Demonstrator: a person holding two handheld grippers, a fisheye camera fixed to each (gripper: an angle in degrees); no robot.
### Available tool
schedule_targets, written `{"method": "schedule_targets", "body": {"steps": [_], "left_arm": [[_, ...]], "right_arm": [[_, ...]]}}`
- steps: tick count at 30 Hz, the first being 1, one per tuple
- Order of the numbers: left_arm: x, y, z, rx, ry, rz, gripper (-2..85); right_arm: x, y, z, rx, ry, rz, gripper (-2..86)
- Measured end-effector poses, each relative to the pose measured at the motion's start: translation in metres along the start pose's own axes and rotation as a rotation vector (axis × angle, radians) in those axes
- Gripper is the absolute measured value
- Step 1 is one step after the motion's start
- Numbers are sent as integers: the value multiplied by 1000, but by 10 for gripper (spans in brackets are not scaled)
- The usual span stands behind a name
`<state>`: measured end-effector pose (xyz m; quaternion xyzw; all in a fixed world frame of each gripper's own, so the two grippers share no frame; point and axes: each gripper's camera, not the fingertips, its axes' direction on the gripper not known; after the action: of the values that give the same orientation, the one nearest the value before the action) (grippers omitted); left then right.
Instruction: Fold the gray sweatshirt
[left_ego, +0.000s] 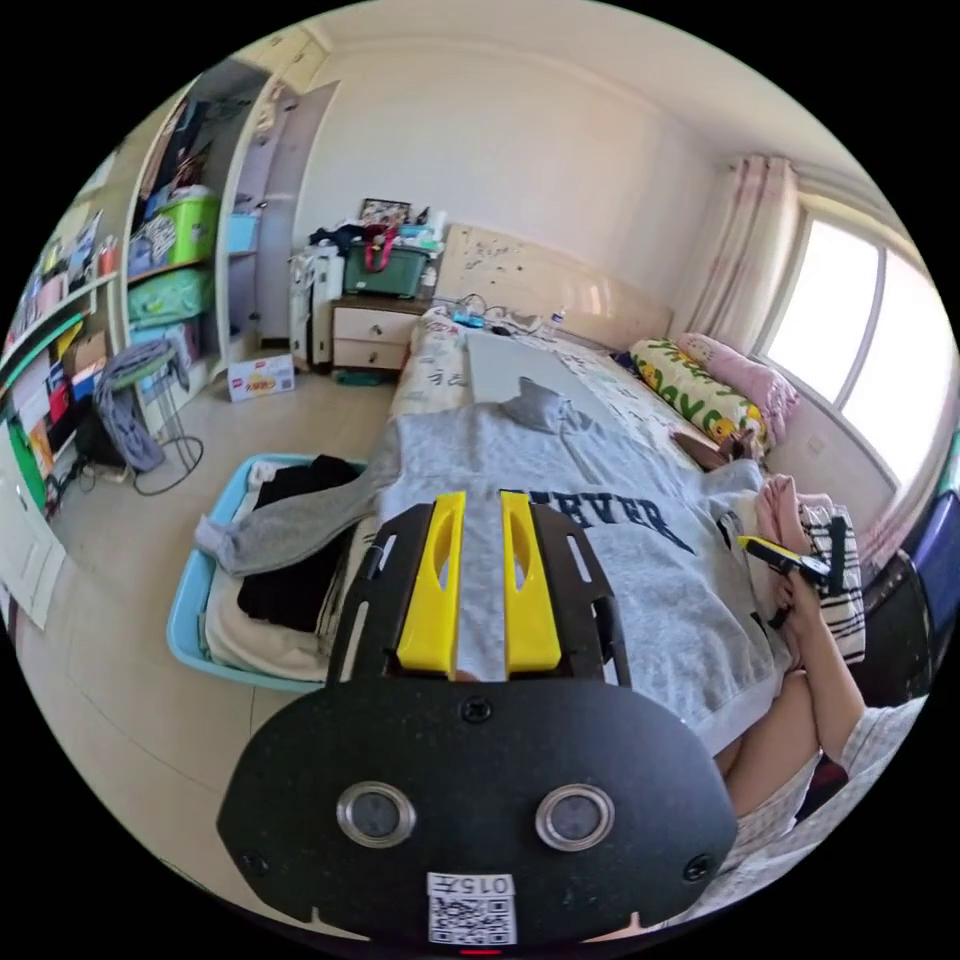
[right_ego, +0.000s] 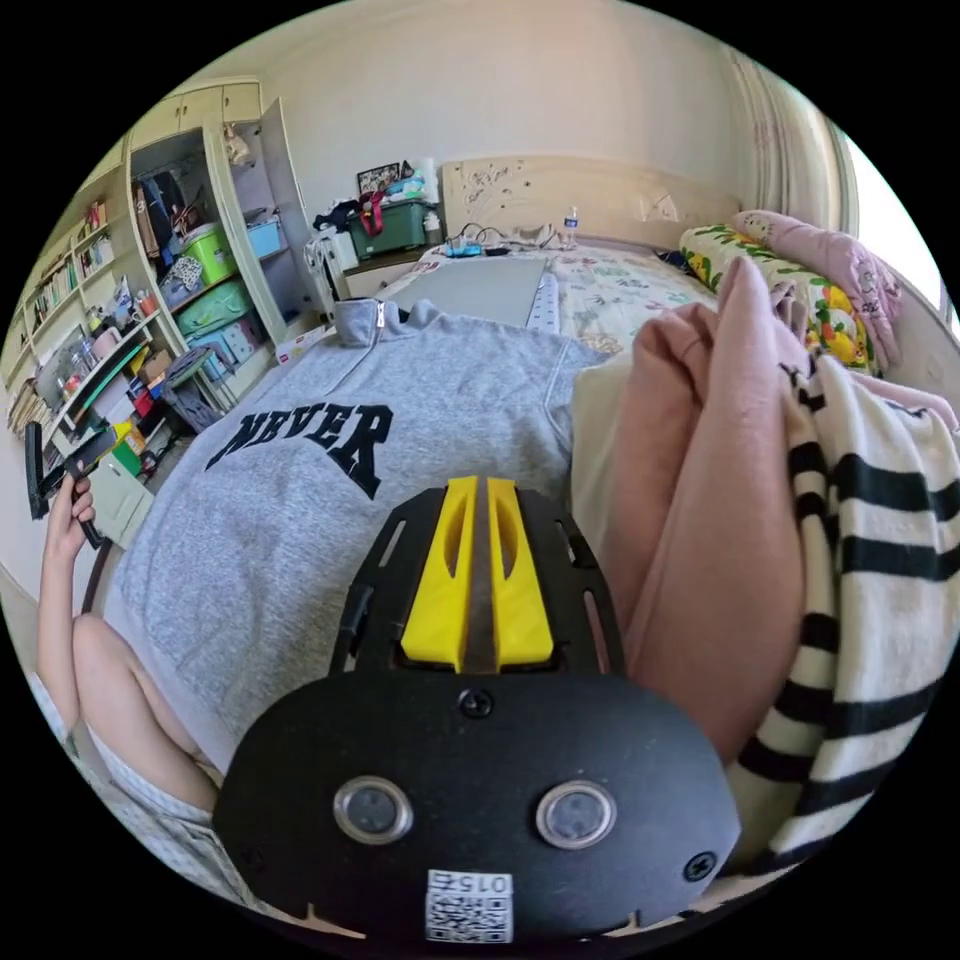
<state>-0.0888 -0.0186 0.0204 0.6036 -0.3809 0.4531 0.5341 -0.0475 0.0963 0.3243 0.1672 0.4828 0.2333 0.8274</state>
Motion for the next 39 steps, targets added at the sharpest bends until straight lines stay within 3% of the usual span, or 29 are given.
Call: {"method": "schedule_targets", "body": {"steps": [7,10,16,20,26,28,34,39], "left_arm": [[129,-12,0,126,270,92,83],[183,-6,29,131,298,153,95],[252,1,122,-133,413,277,98],[283,24,176,-366,355,469,110],[295,46,233,-549,322,526,109],[296,53,252,-602,261,544,100],[300,69,258,-490,213,577,60],[301,72,268,-493,205,553,60]], "right_arm": [[-10,25,79,-156,67,-32,-4],[-7,41,96,-150,63,-33,-6],[21,73,135,-177,-14,24,-6],[25,95,161,-204,-12,13,-6],[37,141,179,-200,-60,20,-6],[43,152,166,-146,-102,24,-6],[111,168,89,238,-373,188,-3],[219,133,43,317,-231,356,7]]}}
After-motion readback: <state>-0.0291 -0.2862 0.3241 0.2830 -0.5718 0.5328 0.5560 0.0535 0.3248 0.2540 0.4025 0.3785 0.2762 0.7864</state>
